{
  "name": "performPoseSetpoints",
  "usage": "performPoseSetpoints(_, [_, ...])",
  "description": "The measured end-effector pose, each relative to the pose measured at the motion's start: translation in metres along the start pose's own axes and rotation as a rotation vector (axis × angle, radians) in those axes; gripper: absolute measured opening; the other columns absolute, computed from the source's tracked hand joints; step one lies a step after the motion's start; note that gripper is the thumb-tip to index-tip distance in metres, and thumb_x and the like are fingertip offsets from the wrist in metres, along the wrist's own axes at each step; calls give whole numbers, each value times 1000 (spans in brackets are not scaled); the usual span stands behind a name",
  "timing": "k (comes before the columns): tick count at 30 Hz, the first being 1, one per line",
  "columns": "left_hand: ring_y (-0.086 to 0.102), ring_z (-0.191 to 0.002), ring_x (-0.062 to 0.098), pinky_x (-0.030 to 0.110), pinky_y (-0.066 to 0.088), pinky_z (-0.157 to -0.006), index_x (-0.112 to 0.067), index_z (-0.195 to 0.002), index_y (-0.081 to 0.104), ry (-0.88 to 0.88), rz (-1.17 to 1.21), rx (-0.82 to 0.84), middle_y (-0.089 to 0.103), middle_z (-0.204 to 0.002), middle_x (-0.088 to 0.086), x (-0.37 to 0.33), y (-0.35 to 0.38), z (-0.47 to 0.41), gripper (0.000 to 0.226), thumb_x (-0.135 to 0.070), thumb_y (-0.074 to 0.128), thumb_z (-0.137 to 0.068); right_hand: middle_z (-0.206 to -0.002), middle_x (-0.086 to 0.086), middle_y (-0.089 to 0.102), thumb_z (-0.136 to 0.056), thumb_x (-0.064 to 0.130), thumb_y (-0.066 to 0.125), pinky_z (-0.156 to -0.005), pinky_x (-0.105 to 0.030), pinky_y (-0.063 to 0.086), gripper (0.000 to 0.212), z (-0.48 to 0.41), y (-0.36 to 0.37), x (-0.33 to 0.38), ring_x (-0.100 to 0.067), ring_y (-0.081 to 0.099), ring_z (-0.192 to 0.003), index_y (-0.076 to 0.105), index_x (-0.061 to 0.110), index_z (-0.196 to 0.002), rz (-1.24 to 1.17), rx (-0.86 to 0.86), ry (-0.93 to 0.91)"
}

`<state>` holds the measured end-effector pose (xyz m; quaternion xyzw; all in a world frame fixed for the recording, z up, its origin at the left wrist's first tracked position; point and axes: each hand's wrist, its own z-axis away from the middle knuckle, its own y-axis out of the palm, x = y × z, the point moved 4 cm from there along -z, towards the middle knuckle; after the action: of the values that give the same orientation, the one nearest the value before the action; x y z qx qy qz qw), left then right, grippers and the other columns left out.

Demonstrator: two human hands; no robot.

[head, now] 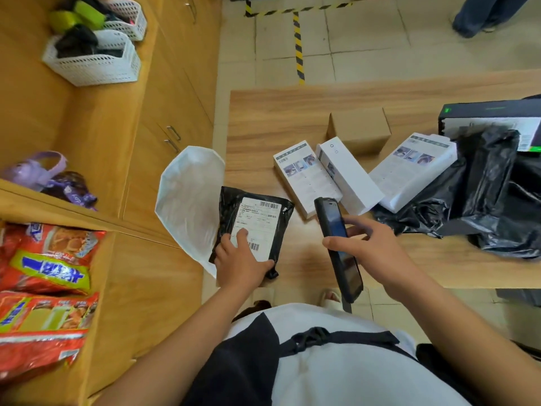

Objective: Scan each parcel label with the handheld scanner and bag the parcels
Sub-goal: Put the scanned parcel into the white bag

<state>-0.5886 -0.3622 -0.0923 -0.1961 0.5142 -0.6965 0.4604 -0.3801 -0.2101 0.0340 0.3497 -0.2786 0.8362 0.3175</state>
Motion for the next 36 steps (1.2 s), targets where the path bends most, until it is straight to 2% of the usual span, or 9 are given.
performPoseSetpoints(4, [34, -125, 32, 41, 36, -104, -34, -139, 12, -61, 7, 29, 28, -141, 13, -4, 3, -2, 104, -63, 78, -63, -117, -1, 61, -74, 38, 87, -69, -35, 53, 73, -5, 1, 5, -19, 66, -90, 58, 26, -139, -6, 43, -23])
performPoseSetpoints(9, [37, -122, 33, 43, 34, -103, -34, -142, 10, -60, -15, 53, 34, -137, 14, -5, -1, -5, 108, -61, 77, -63, -126, -6, 59, -74, 38, 87, -91, -51, 56, 75, -10, 6, 10, -26, 62, -106, 57, 26, -142, 14, 78, -43])
performPoseSetpoints(13, [37, -121, 33, 45, 36, -102, -37, -142, 11, -70, 25, 42, 35, -137, 14, 2, -14, -10, 107, -62, 77, -61, -126, -5, 59, -72, 39, 87, -97, -57, 54, 74, -13, 9, 16, -27, 61, -108, 59, 26, -140, -13, 75, -58])
performPoseSetpoints(15, [36, -122, 33, 46, 38, -103, -37, -140, 13, -95, 64, 8, 34, -138, 14, 10, -27, -17, 105, -61, 77, -60, -120, -2, 60, -71, 40, 87, -93, -53, 55, 73, -14, 9, 17, -24, 62, -104, 60, 28, -138, -30, 67, -58])
performPoseSetpoints(20, [39, -123, 35, 46, 39, -102, -36, -141, 22, -188, 192, -57, 37, -137, 15, 45, -69, -63, 102, -56, 80, -59, -105, 4, 66, -68, 37, 89, -55, -20, 50, 66, -12, 13, 20, -2, 71, -71, 65, 27, -129, -60, 21, -90])
performPoseSetpoints(29, [34, -127, 39, 50, 34, -105, -40, -145, 21, -264, 255, 21, 32, -141, 18, 90, -103, -151, 103, -55, 79, -61, -101, 1, 67, -71, 30, 89, -60, -32, 52, 53, -9, 32, 30, -9, 74, -66, 67, 30, -119, -101, -93, -85])
performPoseSetpoints(32, [33, -129, 40, 51, 33, -105, -39, -146, 20, -270, 272, 40, 31, -143, 19, 96, -102, -164, 104, -54, 79, -62, -104, 1, 67, -71, 32, 89, -68, -37, 52, 52, -11, 42, 30, -17, 73, -79, 68, 31, -119, -112, -132, -75])
performPoseSetpoints(34, [31, -130, 40, 53, 34, -105, -38, -146, 19, -266, 284, 53, 30, -143, 20, 99, -100, -171, 104, -53, 79, -63, -104, 0, 68, -71, 32, 89, -67, -36, 52, 45, -10, 48, 31, -19, 73, -85, 71, 35, -112, -124, -149, -79])
performPoseSetpoints(36, [30, -131, 40, 54, 34, -106, -37, -147, 20, -254, 294, 68, 30, -143, 20, 102, -97, -177, 105, -54, 80, -63, -102, -1, 69, -71, 31, 89, -63, -33, 53, 34, -8, 54, 31, -14, 74, -73, 71, 41, -98, -123, -155, -87])
